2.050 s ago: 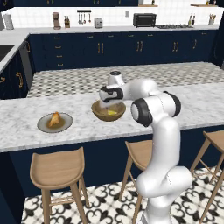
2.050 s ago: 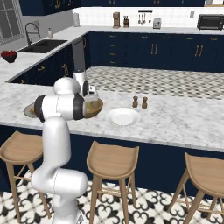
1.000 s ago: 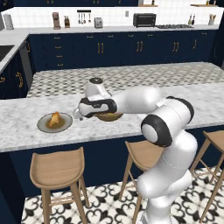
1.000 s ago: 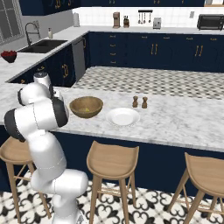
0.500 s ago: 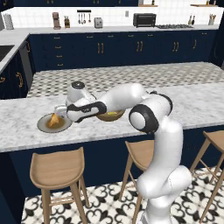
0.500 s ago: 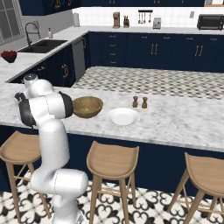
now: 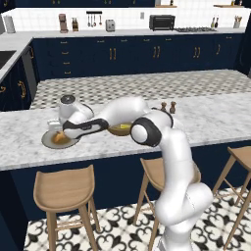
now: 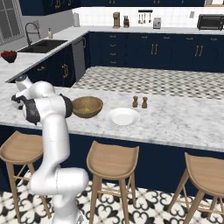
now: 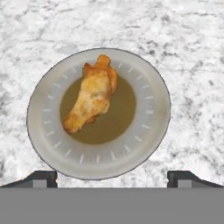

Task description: Pick the chicken drumstick and lemon wedge from their plates and place them in the bowl. Then put the bowl in the fridge.

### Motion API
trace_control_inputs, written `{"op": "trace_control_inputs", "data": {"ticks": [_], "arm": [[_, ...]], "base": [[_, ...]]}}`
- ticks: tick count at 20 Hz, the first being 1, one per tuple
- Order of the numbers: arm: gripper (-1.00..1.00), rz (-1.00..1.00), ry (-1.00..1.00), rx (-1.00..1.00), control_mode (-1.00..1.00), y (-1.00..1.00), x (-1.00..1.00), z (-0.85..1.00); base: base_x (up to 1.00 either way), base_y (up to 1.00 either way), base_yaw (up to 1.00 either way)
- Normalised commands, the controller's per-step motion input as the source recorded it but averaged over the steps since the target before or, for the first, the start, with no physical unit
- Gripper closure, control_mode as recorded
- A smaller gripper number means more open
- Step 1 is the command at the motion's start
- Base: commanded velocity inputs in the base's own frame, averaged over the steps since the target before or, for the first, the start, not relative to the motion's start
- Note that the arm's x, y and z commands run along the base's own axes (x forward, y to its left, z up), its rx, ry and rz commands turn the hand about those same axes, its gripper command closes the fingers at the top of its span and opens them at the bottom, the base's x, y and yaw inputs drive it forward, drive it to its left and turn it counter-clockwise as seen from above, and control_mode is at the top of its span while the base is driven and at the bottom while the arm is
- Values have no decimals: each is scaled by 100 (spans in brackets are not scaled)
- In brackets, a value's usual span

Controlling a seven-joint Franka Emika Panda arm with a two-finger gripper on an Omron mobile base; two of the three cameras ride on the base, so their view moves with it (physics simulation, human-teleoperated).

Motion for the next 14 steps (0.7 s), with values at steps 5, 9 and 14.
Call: {"op": "trace_control_inputs", "data": {"ticks": [5, 9, 14], "arm": [[-100, -1, 0, 0, -100, 1, 36, -36], [-100, -3, 0, 0, -100, 14, 60, -26], [-100, -5, 0, 3, -100, 46, 57, -8]], "base": [[0, 0, 0], [0, 0, 0], [0, 0, 0]]}}
